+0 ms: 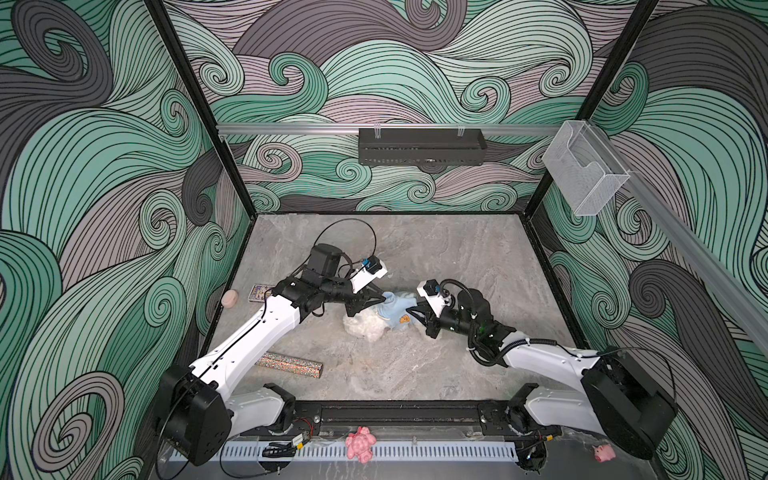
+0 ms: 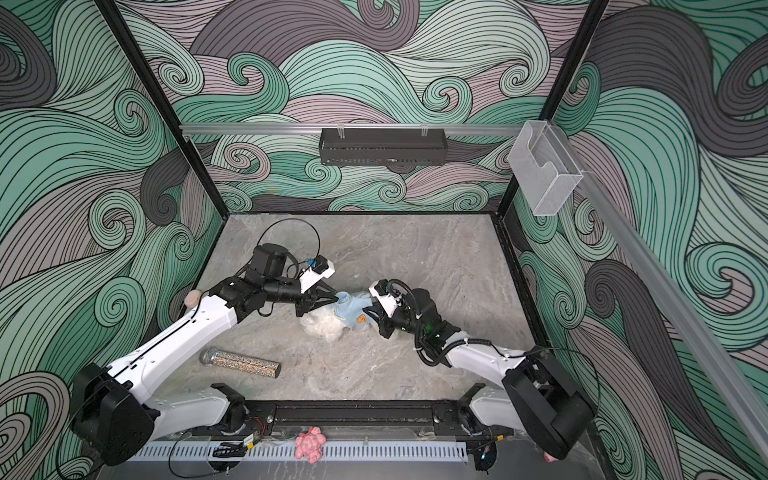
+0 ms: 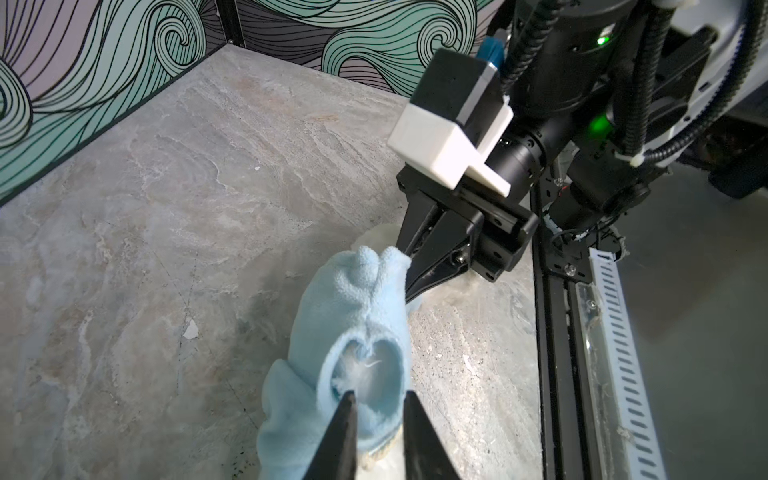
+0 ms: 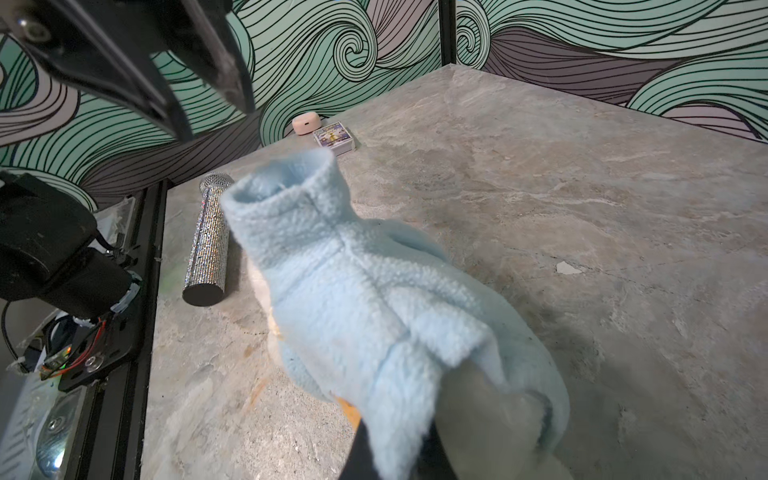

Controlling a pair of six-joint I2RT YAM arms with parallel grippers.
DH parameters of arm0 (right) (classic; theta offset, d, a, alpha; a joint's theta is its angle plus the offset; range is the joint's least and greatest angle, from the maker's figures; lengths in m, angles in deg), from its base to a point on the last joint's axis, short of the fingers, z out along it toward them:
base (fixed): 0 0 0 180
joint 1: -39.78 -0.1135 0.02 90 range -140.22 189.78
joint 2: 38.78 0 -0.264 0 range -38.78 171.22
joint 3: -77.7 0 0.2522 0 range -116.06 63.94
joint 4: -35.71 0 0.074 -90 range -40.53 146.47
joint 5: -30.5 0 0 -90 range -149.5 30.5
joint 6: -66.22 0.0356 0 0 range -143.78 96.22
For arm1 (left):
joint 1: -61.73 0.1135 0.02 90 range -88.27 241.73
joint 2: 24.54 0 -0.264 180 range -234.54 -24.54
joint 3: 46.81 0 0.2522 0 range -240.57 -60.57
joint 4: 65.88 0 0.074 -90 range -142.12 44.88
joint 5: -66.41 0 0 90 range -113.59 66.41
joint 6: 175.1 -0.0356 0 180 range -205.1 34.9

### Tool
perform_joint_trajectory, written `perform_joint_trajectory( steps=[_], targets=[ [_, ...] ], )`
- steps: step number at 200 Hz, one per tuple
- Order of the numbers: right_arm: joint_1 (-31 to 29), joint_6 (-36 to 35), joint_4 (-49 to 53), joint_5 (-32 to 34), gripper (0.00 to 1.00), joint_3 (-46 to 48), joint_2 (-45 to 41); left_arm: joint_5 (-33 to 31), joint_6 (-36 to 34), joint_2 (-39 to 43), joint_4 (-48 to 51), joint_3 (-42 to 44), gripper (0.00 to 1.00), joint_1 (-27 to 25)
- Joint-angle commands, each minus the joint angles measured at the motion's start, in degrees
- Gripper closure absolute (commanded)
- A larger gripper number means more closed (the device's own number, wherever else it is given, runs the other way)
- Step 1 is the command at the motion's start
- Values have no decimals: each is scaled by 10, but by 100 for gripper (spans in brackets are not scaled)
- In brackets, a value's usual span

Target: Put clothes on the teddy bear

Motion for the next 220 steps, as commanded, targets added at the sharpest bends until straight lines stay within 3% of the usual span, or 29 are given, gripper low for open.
perform_joint_trajectory(
  steps=[1,24,89,161,220],
  targets=[
    [-7,-53,4,2,100,-11,-16,-29,-80,-12,89,-50,87,-16],
    [-10,-63,14,3,100,-16,-15,-62,-117,-45,144,-86,95,-31],
    [-13,-65,14,7,100,-15,-19,-93,-160,-110,206,-129,95,-49],
    [-18,-54,-1,4,100,-18,-14,-35,-134,-153,162,-126,76,-69],
    [-23,-12,-53,-16,100,-29,6,-56,-123,-179,132,-113,65,-85]
  ],
)
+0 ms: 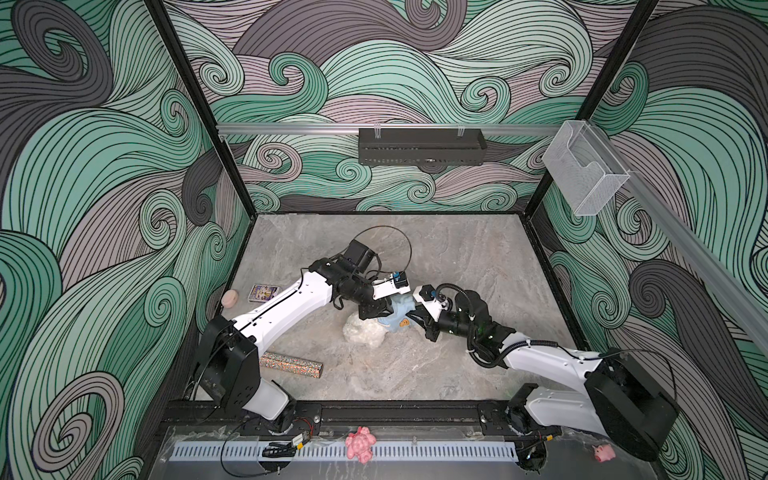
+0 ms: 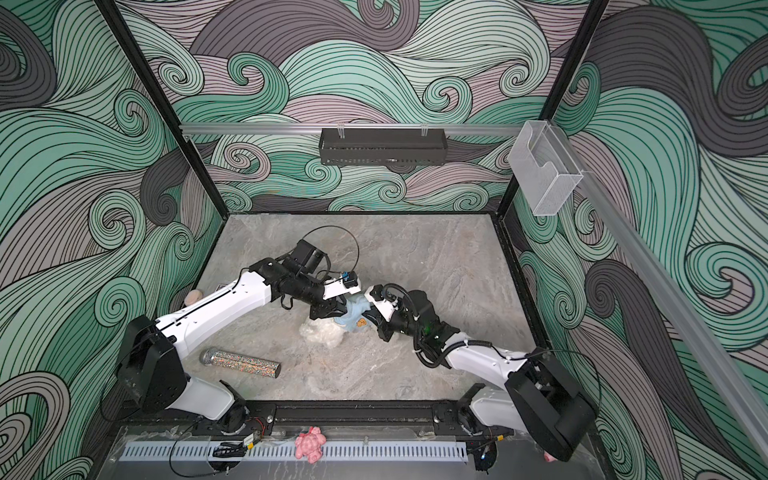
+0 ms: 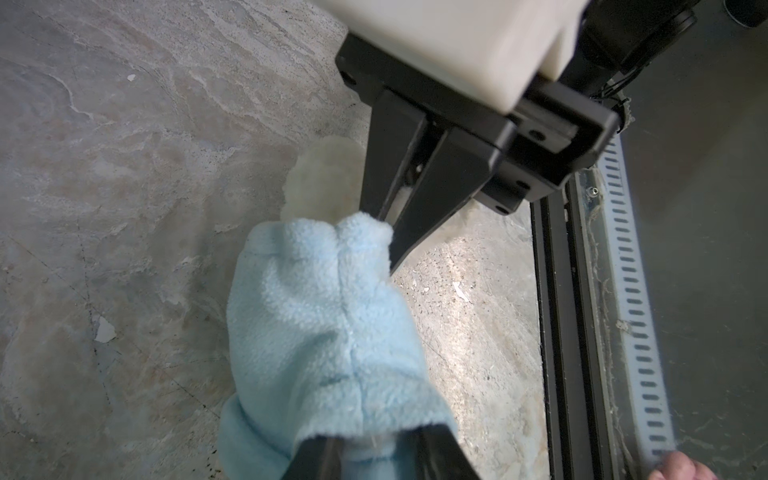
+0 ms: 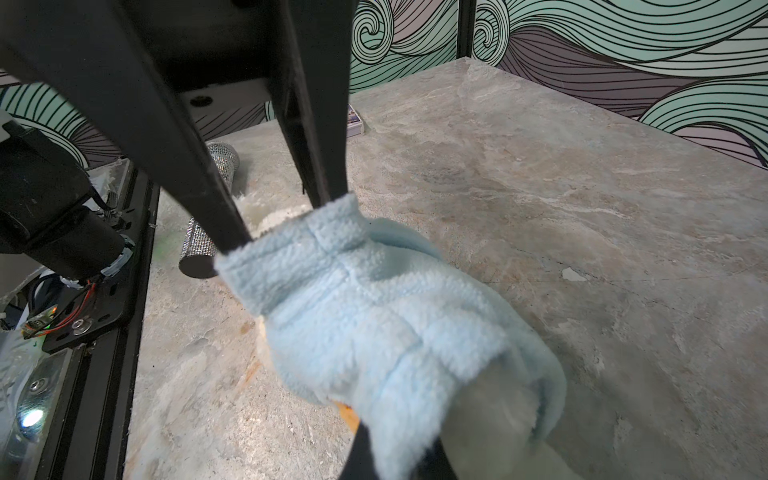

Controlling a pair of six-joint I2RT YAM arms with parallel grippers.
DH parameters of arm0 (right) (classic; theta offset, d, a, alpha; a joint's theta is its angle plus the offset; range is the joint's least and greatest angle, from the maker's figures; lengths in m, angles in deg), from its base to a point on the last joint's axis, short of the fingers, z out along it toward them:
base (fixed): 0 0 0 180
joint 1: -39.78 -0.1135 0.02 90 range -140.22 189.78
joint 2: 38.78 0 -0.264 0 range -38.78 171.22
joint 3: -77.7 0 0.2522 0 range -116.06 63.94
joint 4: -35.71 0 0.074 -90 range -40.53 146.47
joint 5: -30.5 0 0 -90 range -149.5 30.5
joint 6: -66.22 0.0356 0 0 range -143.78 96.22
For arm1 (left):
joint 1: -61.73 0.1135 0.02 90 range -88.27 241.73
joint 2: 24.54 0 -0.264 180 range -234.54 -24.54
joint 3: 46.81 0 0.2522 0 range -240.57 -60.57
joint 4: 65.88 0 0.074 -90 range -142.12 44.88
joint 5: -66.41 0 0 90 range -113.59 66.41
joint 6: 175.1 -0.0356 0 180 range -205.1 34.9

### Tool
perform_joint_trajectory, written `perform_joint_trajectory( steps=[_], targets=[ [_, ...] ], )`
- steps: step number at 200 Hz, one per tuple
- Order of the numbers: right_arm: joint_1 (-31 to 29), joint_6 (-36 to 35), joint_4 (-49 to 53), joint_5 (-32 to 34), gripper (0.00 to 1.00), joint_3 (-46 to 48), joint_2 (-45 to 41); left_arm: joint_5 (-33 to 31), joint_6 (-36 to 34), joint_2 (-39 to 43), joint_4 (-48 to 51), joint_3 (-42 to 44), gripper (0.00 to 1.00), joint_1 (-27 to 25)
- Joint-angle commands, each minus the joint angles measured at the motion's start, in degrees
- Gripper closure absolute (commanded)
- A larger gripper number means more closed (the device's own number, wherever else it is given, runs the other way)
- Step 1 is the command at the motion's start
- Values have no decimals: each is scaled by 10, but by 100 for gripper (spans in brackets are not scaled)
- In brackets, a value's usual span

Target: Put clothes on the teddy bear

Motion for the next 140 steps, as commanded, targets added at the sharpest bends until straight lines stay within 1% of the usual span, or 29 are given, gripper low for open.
perform_joint_trajectory(
  steps=[1,20,32,50,62,96,106,115,128,140],
  targets=[
    [-8,25,-71,-23,100,-26,7,5,7,-16,-23,4,65,-12],
    [-15,51,-101,-29,100,-35,14,-4,14,-33,-37,11,63,-17],
    [-21,71,-123,-29,100,-42,22,1,19,-45,-44,14,59,-19],
    [-22,112,-146,-14,100,-56,35,16,19,-61,-41,17,55,-23],
    [-23,139,-167,-1,100,-60,39,14,15,-70,-33,18,53,-25],
    [-23,208,-230,9,100,-66,45,-9,9,-91,-30,24,53,-31],
    [-24,230,-255,9,100,-68,48,-11,10,-99,-29,22,55,-33],
    [-25,247,-272,9,100,-69,51,-14,12,-104,-28,19,59,-34],
    [-25,260,-286,12,100,-70,52,-21,22,-106,-24,12,69,-35],
    [-24,252,-283,24,100,-64,51,-22,40,-102,-12,-5,81,-35]
  ],
)
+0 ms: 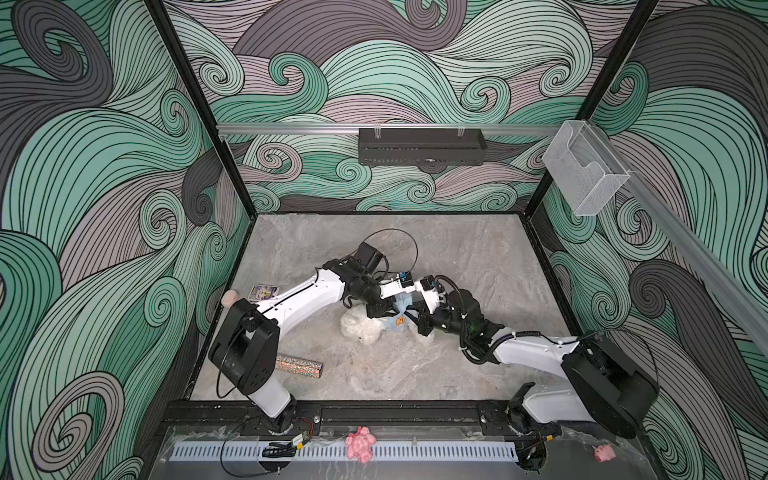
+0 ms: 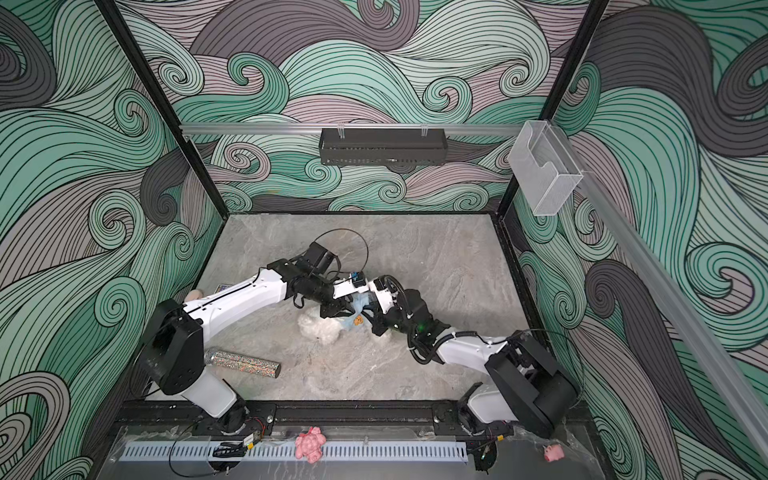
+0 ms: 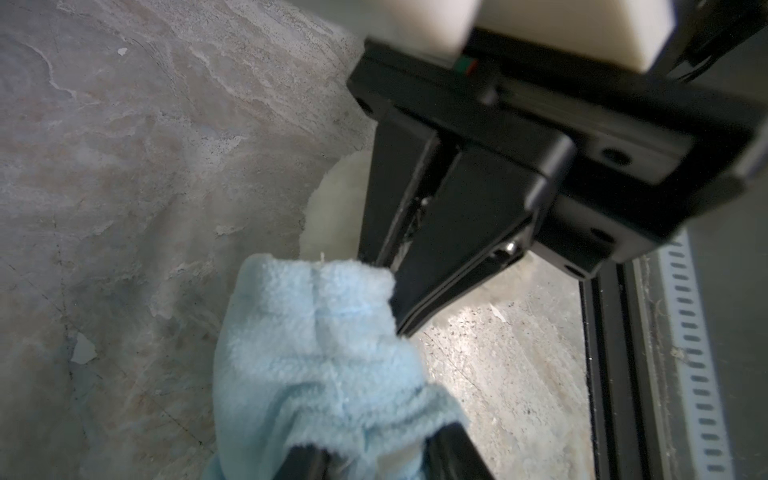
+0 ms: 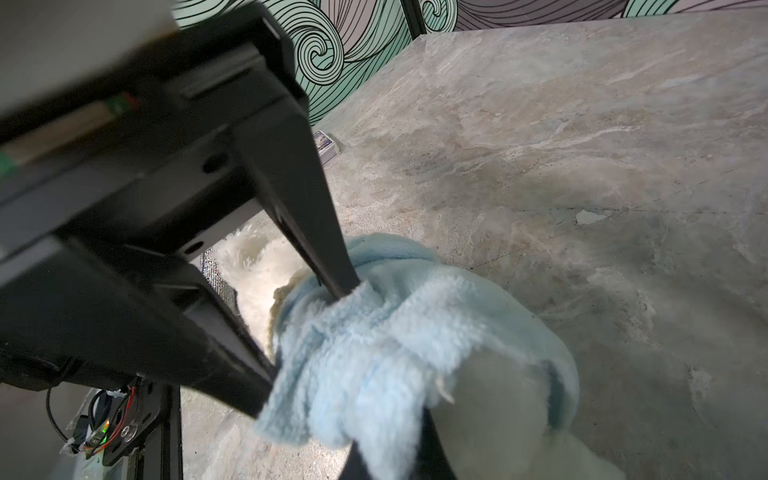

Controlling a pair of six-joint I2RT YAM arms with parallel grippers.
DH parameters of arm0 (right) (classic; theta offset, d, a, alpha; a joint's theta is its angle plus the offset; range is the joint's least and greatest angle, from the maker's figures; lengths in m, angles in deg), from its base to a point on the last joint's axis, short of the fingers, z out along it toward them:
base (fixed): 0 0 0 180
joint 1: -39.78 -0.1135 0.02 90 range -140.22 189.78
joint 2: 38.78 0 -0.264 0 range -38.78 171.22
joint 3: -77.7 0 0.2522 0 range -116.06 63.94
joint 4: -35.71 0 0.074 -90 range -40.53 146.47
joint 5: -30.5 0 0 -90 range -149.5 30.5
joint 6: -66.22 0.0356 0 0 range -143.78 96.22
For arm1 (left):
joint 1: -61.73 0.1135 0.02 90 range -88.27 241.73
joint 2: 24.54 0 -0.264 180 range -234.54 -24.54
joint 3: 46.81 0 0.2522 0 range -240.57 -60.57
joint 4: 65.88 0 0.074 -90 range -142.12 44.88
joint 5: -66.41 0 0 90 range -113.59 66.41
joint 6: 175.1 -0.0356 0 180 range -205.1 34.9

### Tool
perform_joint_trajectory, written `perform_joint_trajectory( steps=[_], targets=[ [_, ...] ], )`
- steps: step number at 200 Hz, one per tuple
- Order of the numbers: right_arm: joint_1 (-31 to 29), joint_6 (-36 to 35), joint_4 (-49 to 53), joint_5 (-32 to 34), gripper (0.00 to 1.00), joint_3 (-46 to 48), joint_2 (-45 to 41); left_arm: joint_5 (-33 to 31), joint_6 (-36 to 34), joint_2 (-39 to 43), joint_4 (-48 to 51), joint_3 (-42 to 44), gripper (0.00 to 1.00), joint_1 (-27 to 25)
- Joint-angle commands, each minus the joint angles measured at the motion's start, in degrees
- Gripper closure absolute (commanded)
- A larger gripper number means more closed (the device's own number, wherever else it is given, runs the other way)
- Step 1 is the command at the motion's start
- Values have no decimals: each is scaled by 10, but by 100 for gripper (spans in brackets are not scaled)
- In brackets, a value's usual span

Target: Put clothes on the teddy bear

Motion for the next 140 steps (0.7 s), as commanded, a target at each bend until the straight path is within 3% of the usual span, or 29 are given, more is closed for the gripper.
perform_joint_trajectory(
  steps=[1,14,67,101,140],
  targets=[
    [-15,32,-209,-10,100,-52,-22,-4,22,-31,50,-8,82,-25],
    [-6,18,-187,4,100,-39,-28,12,51,-15,45,-22,100,-22],
    [26,-28,-46,78,100,18,-73,124,270,143,-225,74,100,53],
    [40,-14,-16,107,100,53,-97,168,401,192,-367,127,100,99],
    [44,-6,-5,110,100,60,-106,202,477,212,-460,179,100,133]
  ],
)
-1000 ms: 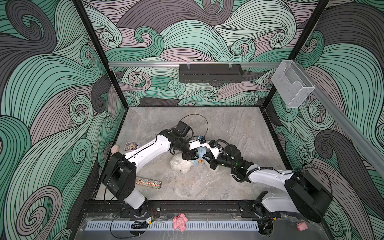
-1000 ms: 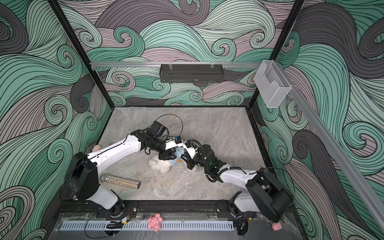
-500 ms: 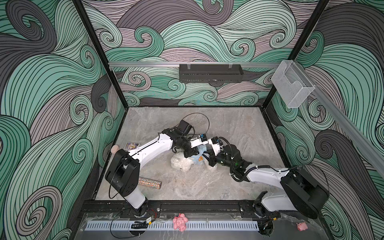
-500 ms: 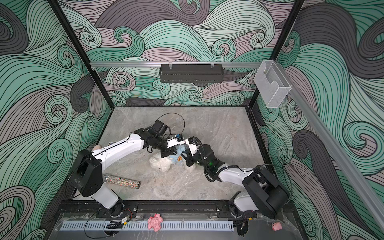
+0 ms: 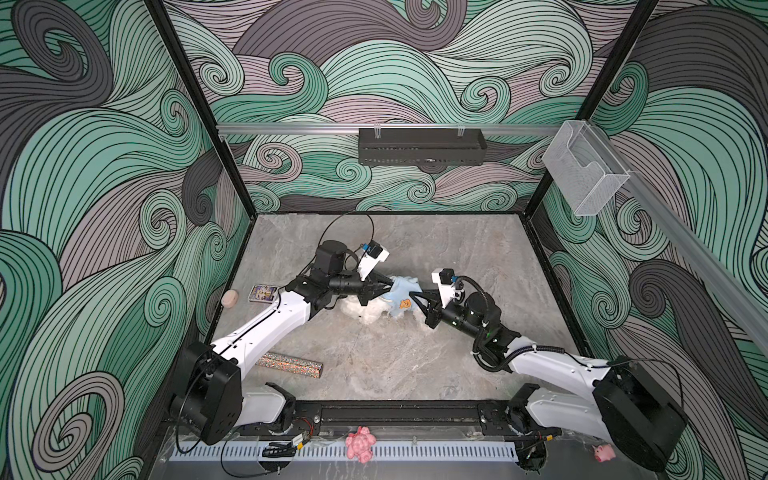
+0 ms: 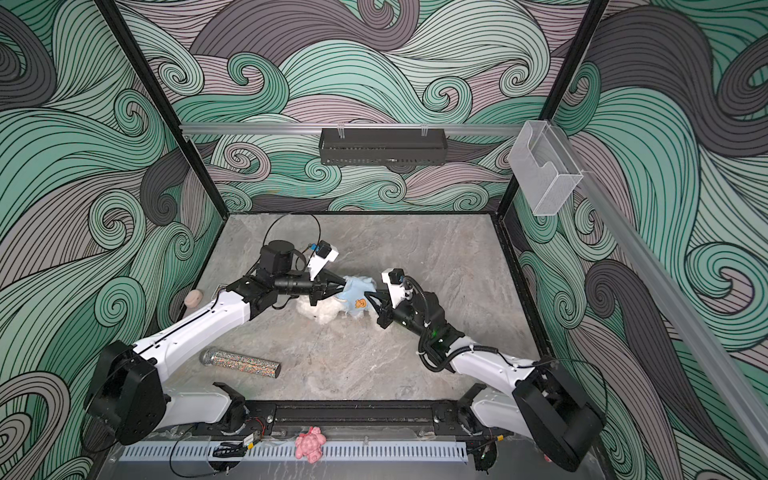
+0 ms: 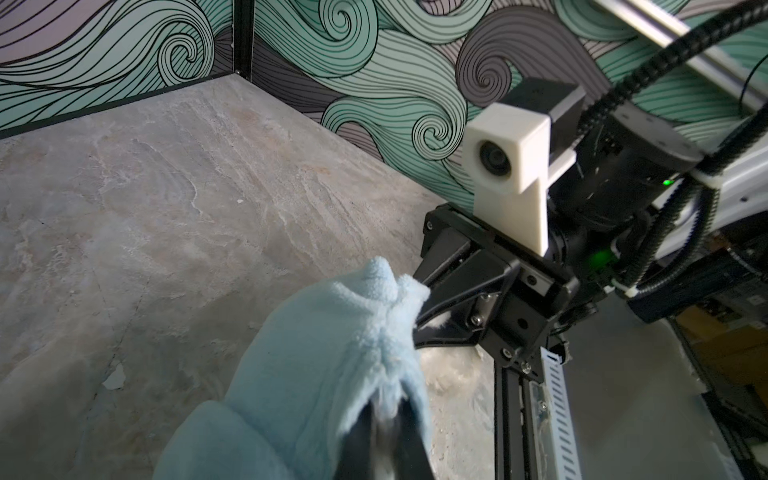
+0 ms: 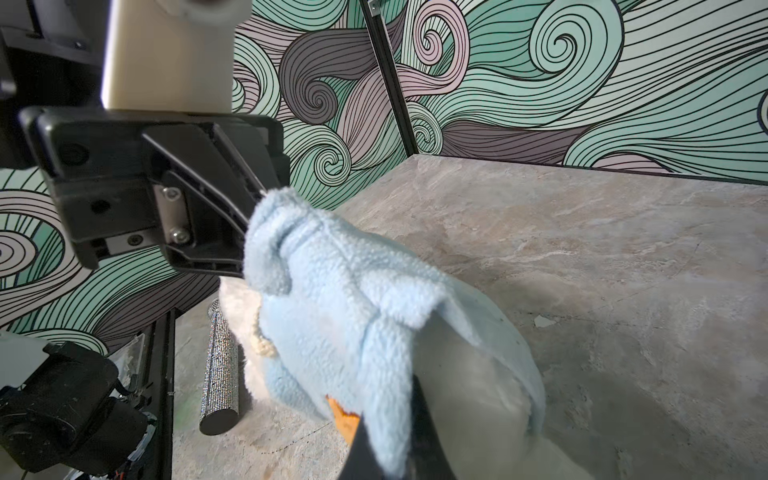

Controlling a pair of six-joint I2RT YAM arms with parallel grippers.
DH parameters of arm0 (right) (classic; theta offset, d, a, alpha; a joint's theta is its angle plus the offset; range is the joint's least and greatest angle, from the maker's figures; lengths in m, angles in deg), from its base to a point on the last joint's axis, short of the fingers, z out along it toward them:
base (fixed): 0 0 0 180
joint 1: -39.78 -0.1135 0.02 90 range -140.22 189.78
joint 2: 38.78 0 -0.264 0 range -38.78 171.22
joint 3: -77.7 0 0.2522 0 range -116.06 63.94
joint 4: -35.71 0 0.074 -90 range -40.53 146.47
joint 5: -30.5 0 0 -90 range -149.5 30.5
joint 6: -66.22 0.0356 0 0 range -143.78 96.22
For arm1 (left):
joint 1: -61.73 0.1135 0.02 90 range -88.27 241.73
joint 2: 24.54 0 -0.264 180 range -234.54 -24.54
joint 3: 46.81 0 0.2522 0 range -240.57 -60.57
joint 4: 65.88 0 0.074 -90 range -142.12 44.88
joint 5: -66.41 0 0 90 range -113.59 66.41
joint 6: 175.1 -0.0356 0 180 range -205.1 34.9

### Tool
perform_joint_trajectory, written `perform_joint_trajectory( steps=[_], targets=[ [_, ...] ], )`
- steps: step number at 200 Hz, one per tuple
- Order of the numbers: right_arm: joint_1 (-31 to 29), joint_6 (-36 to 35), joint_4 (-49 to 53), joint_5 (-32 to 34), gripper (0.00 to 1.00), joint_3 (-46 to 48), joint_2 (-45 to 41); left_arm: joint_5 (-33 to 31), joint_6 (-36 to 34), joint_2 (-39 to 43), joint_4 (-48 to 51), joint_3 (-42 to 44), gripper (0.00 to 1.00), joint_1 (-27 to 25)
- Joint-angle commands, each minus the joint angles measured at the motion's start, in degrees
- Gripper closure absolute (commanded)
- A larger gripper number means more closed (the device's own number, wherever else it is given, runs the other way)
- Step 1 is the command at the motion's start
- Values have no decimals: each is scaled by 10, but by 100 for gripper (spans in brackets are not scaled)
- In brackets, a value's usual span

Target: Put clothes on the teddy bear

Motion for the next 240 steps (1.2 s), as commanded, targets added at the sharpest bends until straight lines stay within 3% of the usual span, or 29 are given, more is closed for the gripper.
perform_joint_trajectory(
  steps=[1,25,37,48,60,76,103,131,168,181,197,212,218,229,240],
  targets=[
    [22,10,50,60,100,26,2,45,83,31,-109,5,100,33],
    [25,11,43,53,100,28,4,48,36,35,-49,4,100,33],
    [26,3,34,35,100,25,6,54,-73,28,34,-13,100,24],
    [26,-17,33,7,100,17,9,-5,-171,20,153,-35,100,-1],
    [26,-46,51,-22,98,1,12,-50,-237,10,210,-45,100,-23],
    [23,-93,93,-53,89,-23,16,-53,-240,5,208,-41,100,-32],
    [22,-163,135,-62,58,-30,9,-49,-257,14,195,-33,100,-39],
    [22,-215,177,-112,40,-44,0,-39,-277,13,195,-29,100,-42],
    [16,-229,188,-135,33,-66,11,-38,-302,5,211,-29,100,-52],
    [13,-229,183,-141,33,-77,21,-38,-306,2,213,-29,100,-54],
    [11,-220,168,-162,41,-88,37,-39,-307,0,214,-29,100,-55],
    [10,-200,154,-171,57,-92,56,-38,-304,1,213,-29,100,-56],
    [10,-192,146,-165,68,-88,61,-39,-299,4,217,-31,100,-55],
    [11,-179,126,-134,84,-73,68,-52,-275,11,236,-42,100,-54],
    [16,-160,109,-104,93,-55,69,-47,-258,25,236,-37,100,-47]
  ],
)
